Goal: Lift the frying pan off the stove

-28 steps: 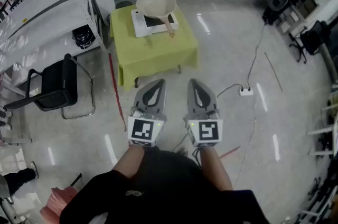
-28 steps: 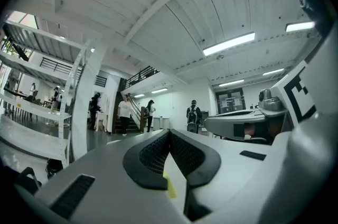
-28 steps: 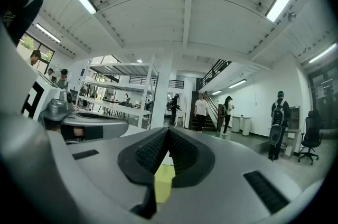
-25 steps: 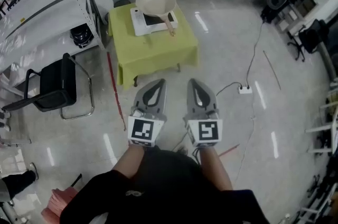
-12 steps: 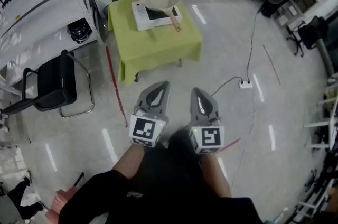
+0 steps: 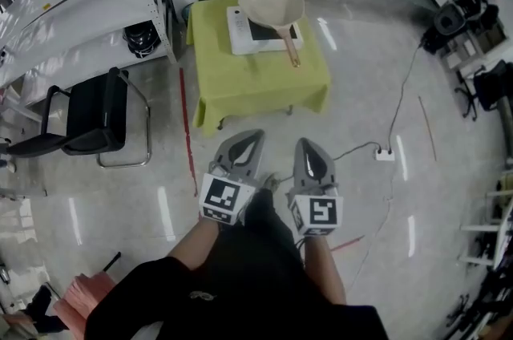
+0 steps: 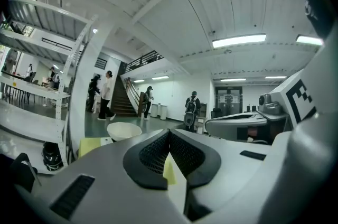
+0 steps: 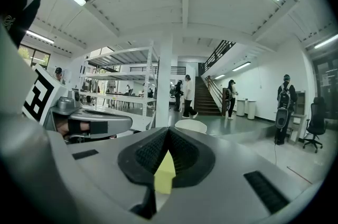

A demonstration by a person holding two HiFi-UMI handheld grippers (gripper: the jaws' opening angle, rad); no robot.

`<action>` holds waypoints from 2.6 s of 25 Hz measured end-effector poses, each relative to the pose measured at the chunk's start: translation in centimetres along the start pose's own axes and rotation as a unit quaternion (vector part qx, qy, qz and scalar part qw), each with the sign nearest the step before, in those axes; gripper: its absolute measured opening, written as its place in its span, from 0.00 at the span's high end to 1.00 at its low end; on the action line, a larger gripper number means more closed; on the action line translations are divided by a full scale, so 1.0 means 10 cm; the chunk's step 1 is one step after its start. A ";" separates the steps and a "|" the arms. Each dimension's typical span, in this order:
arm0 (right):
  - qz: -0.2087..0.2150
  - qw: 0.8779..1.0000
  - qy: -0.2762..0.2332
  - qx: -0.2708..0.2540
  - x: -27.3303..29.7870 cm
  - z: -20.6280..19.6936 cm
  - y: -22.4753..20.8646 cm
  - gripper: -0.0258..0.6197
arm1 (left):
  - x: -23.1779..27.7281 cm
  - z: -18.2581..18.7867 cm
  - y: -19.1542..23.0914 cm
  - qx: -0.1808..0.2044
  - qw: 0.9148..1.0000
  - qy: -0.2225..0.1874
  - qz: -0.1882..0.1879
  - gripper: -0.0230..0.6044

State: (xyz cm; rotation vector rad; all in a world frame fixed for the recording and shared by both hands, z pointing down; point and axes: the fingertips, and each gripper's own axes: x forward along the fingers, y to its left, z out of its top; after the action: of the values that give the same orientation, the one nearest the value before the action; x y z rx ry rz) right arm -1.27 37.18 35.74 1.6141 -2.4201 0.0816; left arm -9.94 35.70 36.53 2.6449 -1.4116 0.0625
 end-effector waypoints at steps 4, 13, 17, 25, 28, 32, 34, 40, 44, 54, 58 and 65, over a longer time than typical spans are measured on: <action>0.014 1.000 -0.005 0.000 0.39 0.06 -0.20 0.94 | 0.35 0.04 0.21 0.000 1.000 0.008 0.013 0.89; 0.045 0.998 0.042 0.021 1.02 -0.11 -1.06 0.94 | 1.44 -0.07 0.33 -0.022 0.998 0.044 0.024 0.89; 0.070 0.995 0.060 0.026 1.26 -0.25 -1.35 0.94 | 1.86 -0.21 0.36 -0.026 0.997 0.068 0.027 0.89; 0.107 0.992 0.058 0.029 1.64 -0.37 -1.74 0.94 | 2.40 -0.30 0.35 -0.026 0.995 0.086 0.045 0.89; 0.118 0.991 0.060 0.031 1.74 -0.39 -1.75 0.94 | 2.47 -0.35 0.37 -0.025 0.994 0.098 0.047 0.89; 0.126 0.989 0.076 0.035 1.86 -0.47 -1.77 0.94 | 2.57 -0.38 0.48 -0.032 0.992 0.107 0.053 0.89; 0.127 0.988 0.085 0.039 1.94 -0.54 -1.79 0.94 | 2.63 -0.42 0.54 -0.034 0.992 0.112 0.053 0.89; 0.118 0.986 0.106 0.046 2.27 -0.63 -1.90 0.94 | 2.96 -0.54 0.90 -0.044 0.990 0.127 0.049 0.89; 0.123 0.985 0.116 0.044 2.59 -0.64 -2.03 0.94 | 3.28 -0.57 1.15 -0.053 0.988 0.137 0.042 0.89; 0.129 0.975 0.181 0.026 3.57 -0.74 -2.01 0.94 | 4.03 -0.80 1.87 -0.084 0.981 0.172 -0.006 0.89; 0.125 0.970 0.207 0.033 3.79 -0.85 -2.00 0.94 | 4.23 -0.93 2.10 -0.102 0.977 0.185 -0.025 0.89; 0.107 0.963 0.241 0.050 3.99 -1.08 -2.05 0.93 | 4.43 -1.30 2.16 -0.138 0.962 0.224 -0.068 0.89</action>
State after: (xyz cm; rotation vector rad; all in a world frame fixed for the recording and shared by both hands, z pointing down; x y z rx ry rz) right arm 4.63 -5.04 53.41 1.1829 -2.2135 0.5713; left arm -2.73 -10.73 56.32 2.2989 -1.0069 0.3917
